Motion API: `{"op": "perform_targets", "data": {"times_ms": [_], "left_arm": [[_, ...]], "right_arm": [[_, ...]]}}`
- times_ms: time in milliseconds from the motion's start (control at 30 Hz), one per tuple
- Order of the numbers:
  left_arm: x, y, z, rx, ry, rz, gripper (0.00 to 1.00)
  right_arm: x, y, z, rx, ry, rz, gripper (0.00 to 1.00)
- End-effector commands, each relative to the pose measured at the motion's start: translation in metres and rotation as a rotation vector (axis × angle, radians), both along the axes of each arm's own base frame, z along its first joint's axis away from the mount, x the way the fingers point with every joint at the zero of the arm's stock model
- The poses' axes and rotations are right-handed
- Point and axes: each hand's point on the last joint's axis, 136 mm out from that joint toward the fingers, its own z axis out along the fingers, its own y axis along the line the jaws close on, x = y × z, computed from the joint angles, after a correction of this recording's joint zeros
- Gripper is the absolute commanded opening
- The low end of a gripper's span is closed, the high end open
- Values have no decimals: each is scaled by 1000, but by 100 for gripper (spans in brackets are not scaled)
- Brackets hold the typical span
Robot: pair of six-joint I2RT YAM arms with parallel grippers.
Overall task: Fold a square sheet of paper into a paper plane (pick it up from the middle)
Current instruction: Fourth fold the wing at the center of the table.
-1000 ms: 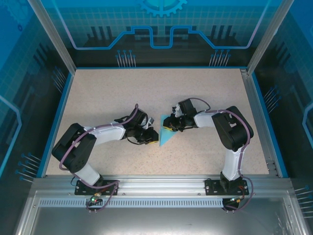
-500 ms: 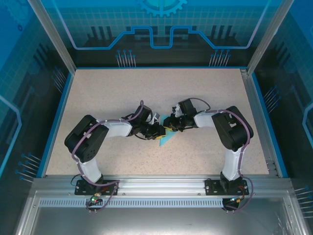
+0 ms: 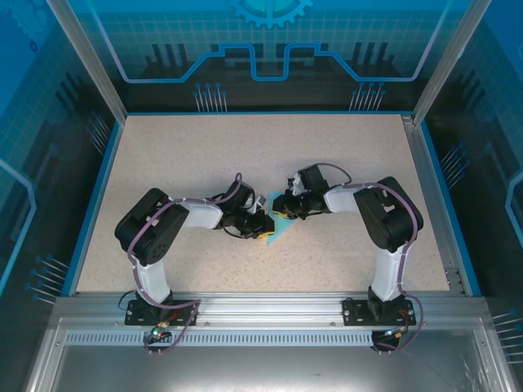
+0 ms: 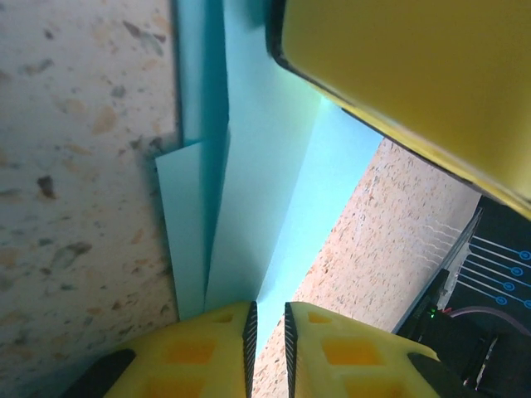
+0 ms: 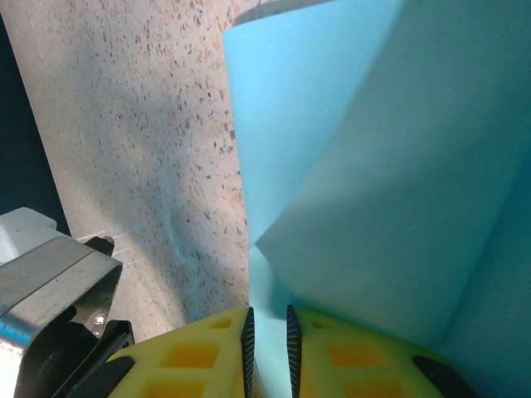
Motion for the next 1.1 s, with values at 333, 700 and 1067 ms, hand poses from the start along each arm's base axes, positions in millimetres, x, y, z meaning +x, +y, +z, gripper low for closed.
{"op": "perform_targets", "data": {"times_ms": [333,700,1067], "left_arm": [[-34,16,-3,63,50,-46,21],[-9,-1,51,-34,-80,-20,22],[-19,-15,20,-19,4,-73,22]], "right_arm": [[-29,-20,-53,-148,141,-3,21],[-30,-21,-55,-151,143,-6,21],[-31,-22,-57,-154,149,-6,21]]}}
